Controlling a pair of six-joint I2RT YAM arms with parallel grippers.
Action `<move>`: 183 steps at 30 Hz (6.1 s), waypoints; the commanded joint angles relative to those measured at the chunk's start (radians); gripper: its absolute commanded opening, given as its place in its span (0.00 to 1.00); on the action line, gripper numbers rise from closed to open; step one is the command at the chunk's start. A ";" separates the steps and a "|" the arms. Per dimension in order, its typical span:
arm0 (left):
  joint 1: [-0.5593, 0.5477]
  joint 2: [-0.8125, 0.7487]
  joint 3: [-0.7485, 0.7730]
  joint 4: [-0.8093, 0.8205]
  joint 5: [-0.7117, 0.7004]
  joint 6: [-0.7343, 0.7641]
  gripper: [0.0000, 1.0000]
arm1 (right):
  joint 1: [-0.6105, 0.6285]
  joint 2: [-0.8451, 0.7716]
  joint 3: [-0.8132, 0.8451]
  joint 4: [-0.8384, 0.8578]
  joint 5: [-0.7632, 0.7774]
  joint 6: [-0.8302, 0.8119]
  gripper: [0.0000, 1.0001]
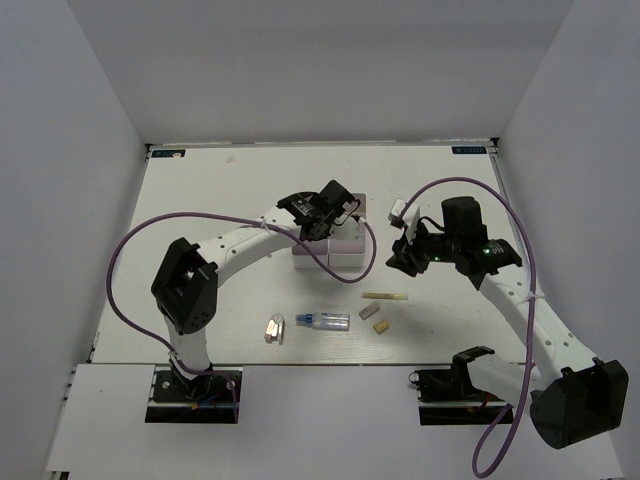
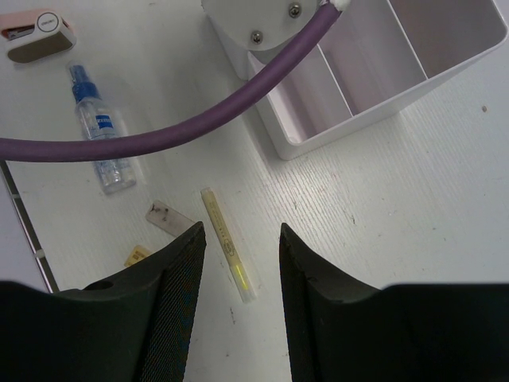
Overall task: Sort the stationery into containers
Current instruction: Place the pen in the storage box, then pick up the pen from the center of the board, then place the pen in the storage box.
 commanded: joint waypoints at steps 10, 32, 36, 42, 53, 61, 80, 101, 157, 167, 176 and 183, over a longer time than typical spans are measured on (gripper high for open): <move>-0.024 -0.006 -0.050 0.038 -0.037 0.026 0.03 | -0.006 -0.026 -0.012 0.007 -0.011 -0.009 0.46; -0.044 0.028 -0.041 0.080 -0.065 0.025 0.37 | -0.006 -0.031 -0.015 0.006 -0.011 -0.012 0.49; -0.045 0.020 -0.038 0.089 -0.069 0.019 0.44 | -0.007 -0.031 -0.015 0.004 -0.011 -0.013 0.49; -0.045 -0.012 -0.014 0.091 -0.082 -0.012 0.43 | -0.009 -0.029 -0.015 0.003 -0.009 -0.012 0.50; 0.005 -0.269 0.126 -0.230 0.083 -0.579 0.00 | -0.009 0.004 0.009 -0.175 -0.034 -0.272 0.49; 0.240 -0.855 -0.519 0.034 0.524 -0.989 0.99 | 0.005 0.205 -0.081 -0.367 -0.086 -0.738 0.69; 0.360 -1.325 -0.997 0.173 0.566 -1.051 0.98 | 0.120 0.518 -0.063 0.012 0.132 -0.635 0.54; 0.363 -1.345 -1.018 0.166 0.556 -1.049 0.98 | 0.168 0.586 -0.003 -0.140 0.190 -0.610 0.00; 0.467 -1.296 -1.073 0.239 0.722 -1.023 0.98 | 0.168 1.049 0.660 0.747 -0.536 0.274 0.00; 0.467 -1.288 -1.072 0.239 0.725 -1.026 0.98 | 0.155 1.042 0.623 0.609 -0.531 0.120 0.07; 0.467 -1.270 -1.070 0.245 0.742 -1.028 0.98 | 0.157 0.992 0.581 0.578 -0.519 0.079 0.61; 0.469 -1.232 -1.066 0.253 0.805 -1.026 0.76 | 0.158 0.910 0.561 0.668 -0.545 0.232 0.32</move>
